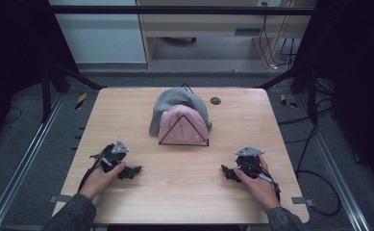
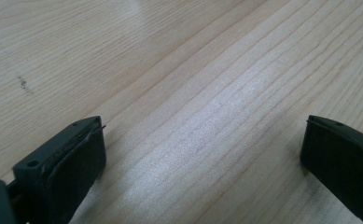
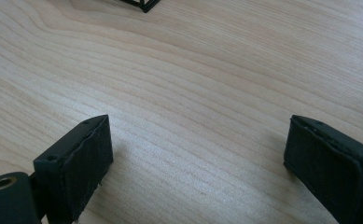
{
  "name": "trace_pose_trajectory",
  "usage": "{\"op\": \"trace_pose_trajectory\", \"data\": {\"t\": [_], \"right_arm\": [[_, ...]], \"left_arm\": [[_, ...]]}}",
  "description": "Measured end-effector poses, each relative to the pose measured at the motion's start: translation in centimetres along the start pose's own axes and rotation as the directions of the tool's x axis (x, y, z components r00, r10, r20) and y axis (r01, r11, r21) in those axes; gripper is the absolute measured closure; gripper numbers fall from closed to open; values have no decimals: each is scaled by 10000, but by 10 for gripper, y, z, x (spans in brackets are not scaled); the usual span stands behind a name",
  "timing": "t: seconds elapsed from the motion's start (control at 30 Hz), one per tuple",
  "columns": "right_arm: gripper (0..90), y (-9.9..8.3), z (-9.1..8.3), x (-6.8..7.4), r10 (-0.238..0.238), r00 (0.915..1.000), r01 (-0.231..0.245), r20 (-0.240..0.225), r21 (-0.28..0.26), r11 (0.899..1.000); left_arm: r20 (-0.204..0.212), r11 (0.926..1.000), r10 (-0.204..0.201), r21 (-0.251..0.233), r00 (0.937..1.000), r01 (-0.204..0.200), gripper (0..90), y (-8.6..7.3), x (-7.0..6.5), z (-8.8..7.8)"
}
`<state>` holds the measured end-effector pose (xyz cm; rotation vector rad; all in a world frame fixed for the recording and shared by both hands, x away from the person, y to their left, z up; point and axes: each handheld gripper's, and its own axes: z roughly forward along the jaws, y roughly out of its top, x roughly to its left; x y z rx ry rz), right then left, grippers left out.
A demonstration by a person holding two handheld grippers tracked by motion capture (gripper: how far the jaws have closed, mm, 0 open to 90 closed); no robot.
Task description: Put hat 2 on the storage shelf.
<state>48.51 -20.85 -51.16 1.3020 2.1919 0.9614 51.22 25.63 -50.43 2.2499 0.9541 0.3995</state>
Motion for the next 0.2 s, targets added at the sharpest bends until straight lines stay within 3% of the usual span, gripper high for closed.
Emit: {"op": "trace_pose_trajectory", "data": {"t": [0.2], "right_arm": [[80, 0, 0, 0, -7, 10000, 7, -3, 1, 10000]], "left_arm": [[-111, 9999, -140, -65, 9998, 139, 0, 0, -1, 1]]}}
